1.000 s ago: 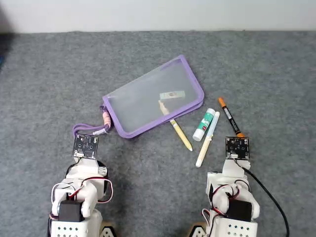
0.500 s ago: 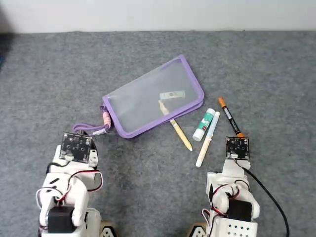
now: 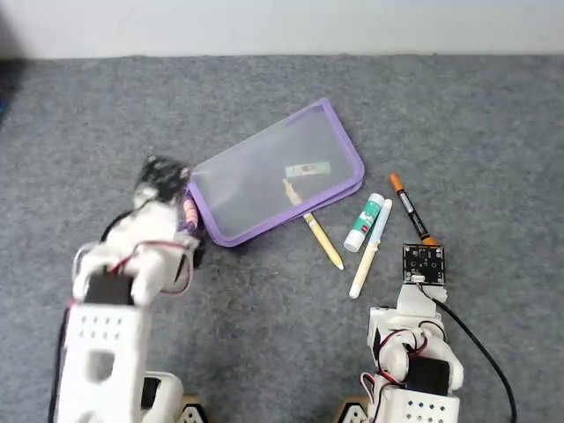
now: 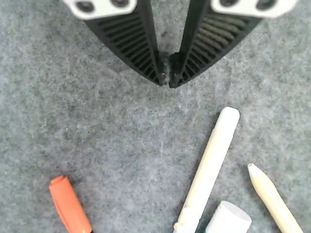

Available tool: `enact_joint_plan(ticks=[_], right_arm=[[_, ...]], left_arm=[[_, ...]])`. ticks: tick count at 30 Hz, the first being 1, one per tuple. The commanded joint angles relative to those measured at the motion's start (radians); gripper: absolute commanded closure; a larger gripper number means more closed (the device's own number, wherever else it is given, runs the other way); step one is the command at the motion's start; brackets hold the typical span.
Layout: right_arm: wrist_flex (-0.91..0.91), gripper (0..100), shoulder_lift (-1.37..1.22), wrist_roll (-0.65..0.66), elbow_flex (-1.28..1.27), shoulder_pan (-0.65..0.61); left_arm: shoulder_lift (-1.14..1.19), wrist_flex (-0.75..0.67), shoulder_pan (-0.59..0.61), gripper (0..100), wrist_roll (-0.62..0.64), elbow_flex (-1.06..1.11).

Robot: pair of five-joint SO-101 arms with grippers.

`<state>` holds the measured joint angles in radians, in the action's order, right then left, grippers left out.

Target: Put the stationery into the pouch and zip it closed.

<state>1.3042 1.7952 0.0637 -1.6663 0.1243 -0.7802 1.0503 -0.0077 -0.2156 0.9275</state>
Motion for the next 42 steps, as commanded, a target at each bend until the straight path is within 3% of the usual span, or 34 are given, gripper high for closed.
enact_joint_plan(ticks=[1,6,11,21,27,35,42], right_arm=[[0.004,99.0,0.015,0.009,-0.017,-0.01],[0.004,99.0,0.015,0.009,-0.017,-0.01],[0.004,99.0,0.015,0.009,-0.017,-0.01],[0.004,99.0,0.015,0.009,-0.017,-0.01],[0.004,99.0,0.015,0.009,-0.017,-0.01],[0.004,99.0,0.015,0.009,-0.017,-0.01],[0.004,99.0,0.015,0.009,-0.017,-0.01]], left_arm=[[0.21,0.002,-0.092,69,-0.014,-0.157],[0.496,-0.031,-0.146,69,-0.017,-0.341],[0.772,-0.057,-0.144,69,-0.109,-0.49],[1.105,-0.057,-0.121,72,-0.152,-0.739],[1.16,-0.051,-0.127,87,-0.207,-0.797],[1.162,-0.049,-0.129,99,-0.261,-0.794],[1.132,0.003,-0.115,99,-0.244,-0.799]])
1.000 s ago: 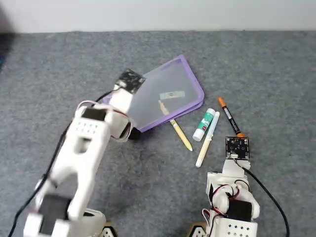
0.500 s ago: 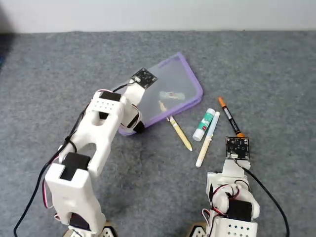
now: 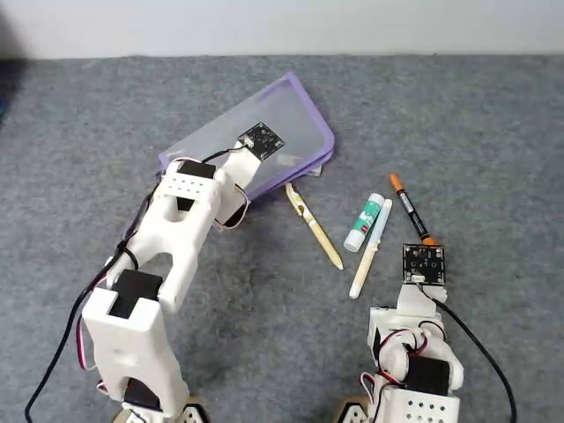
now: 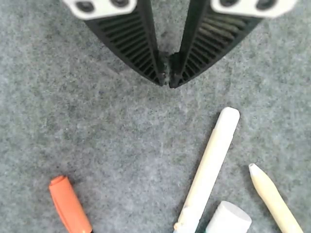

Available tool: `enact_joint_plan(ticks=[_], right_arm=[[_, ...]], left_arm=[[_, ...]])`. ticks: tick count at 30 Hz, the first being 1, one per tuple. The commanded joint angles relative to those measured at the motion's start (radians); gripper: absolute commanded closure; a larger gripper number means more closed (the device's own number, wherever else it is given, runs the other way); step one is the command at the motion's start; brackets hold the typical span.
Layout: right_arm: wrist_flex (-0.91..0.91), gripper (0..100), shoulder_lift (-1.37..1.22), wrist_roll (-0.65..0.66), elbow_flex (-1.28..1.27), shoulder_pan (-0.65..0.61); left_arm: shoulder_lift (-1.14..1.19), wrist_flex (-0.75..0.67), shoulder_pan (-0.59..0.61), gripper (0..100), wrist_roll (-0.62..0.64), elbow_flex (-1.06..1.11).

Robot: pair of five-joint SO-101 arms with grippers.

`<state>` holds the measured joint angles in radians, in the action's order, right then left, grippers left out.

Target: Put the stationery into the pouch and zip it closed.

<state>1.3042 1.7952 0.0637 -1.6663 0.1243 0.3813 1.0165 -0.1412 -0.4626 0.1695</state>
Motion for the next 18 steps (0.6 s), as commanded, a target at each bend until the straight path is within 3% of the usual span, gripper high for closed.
enact_joint_plan(ticks=[1,12,18], right_arm=[[0.004,99.0,0.015,0.009,-0.017,-0.01],[0.004,99.0,0.015,0.009,-0.017,-0.01],[0.004,99.0,0.015,0.009,-0.017,-0.01]], left_arm=[[-0.049,0.048,0.02,99,0.017,-0.041],[-0.296,0.184,0.049,99,0.046,-0.019],[-0.416,0.114,0.052,99,0.043,0.111]])
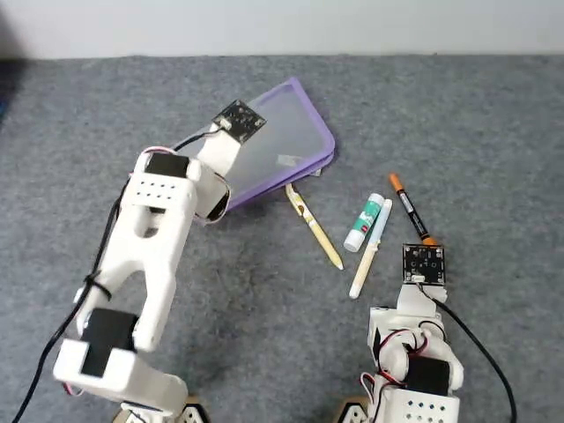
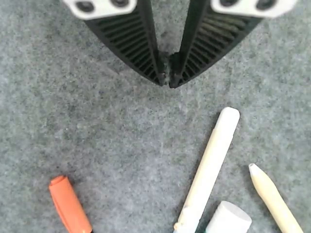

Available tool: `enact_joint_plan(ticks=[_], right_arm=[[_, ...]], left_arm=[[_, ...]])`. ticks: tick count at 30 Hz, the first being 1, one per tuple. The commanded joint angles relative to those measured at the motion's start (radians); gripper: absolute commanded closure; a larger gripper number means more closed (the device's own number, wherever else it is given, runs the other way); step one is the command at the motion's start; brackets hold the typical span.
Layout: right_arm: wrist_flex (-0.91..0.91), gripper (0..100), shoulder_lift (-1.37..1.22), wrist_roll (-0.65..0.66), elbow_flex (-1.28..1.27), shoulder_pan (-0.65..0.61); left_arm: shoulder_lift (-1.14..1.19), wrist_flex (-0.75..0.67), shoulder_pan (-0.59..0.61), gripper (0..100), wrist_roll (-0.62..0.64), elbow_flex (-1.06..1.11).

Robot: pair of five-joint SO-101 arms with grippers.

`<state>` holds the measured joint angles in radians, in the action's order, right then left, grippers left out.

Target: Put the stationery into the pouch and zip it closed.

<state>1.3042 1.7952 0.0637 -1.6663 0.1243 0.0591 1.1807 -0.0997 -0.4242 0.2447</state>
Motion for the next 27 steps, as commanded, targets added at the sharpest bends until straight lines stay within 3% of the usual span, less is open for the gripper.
enact_joint_plan(ticks=[1,5,10,19,27], right_arm=[[0.004,99.0,0.015,0.009,-0.017,-0.01],[0.004,99.0,0.015,0.009,-0.017,-0.01],[0.004,99.0,0.015,0.009,-0.017,-0.01],[0.004,99.0,0.015,0.009,-0.017,-0.01],[0.004,99.0,0.015,0.009,-0.017,-0.01]], left_arm=[[-0.109,-0.083,0.028,99,0.005,0.07],[-0.166,-0.193,0.11,98,-0.029,0.202],[-0.29,-0.305,0.155,85,-0.083,0.394],[-0.589,-0.75,0.123,81,-0.287,0.839],[-0.601,-0.783,0.094,81,-0.292,0.837]])
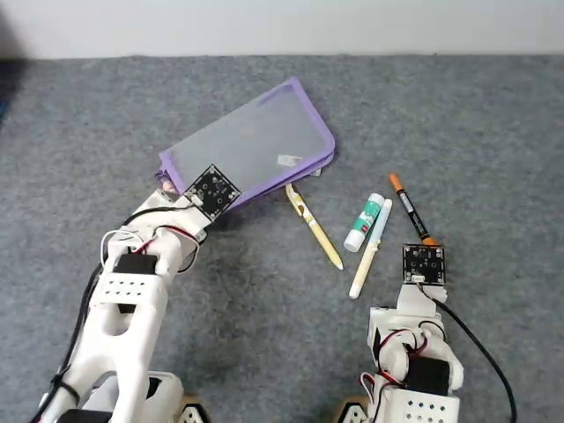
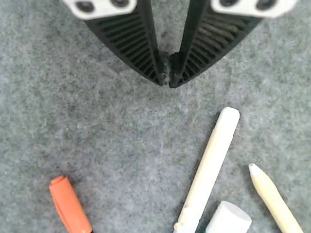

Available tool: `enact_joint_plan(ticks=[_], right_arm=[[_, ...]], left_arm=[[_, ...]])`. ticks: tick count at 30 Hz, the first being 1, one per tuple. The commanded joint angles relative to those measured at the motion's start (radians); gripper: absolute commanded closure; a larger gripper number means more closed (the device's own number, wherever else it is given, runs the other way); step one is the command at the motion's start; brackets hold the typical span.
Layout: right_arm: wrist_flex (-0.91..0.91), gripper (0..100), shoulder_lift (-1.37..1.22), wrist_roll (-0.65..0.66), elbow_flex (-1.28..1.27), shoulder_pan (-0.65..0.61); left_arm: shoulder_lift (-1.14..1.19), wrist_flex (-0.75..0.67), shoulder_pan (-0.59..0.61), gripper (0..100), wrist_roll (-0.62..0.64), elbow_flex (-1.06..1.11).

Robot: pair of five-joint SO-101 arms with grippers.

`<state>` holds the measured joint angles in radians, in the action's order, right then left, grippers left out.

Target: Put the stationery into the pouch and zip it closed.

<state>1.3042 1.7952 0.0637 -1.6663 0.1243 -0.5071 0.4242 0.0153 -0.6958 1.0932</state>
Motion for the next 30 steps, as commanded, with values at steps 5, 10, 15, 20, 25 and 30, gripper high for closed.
enact_joint_plan(ticks=[5,10,15,20,25,30], right_arm=[[0.004,99.0,0.015,0.009,-0.017,-0.01],[0.004,99.0,0.015,0.009,-0.017,-0.01],[0.004,99.0,0.015,0.009,-0.017,-0.01],[0.004,99.0,0.015,0.009,-0.017,-0.01],[0.004,99.0,0.015,0.009,-0.017,-0.01],[0.004,99.0,0.015,0.009,-0.017,-0.01]], left_arm=[[0.028,-0.041,-0.058,81,-0.02,-0.025],[0.265,-0.169,-0.058,81,-0.021,-0.128],[0.48,-0.172,-0.057,81,-0.021,-0.277],[0.565,-0.176,-0.057,81,-0.021,-0.363],[0.577,-0.176,-0.057,92,-0.049,-0.409],[0.578,-0.238,-0.061,98,-0.124,-0.372]])
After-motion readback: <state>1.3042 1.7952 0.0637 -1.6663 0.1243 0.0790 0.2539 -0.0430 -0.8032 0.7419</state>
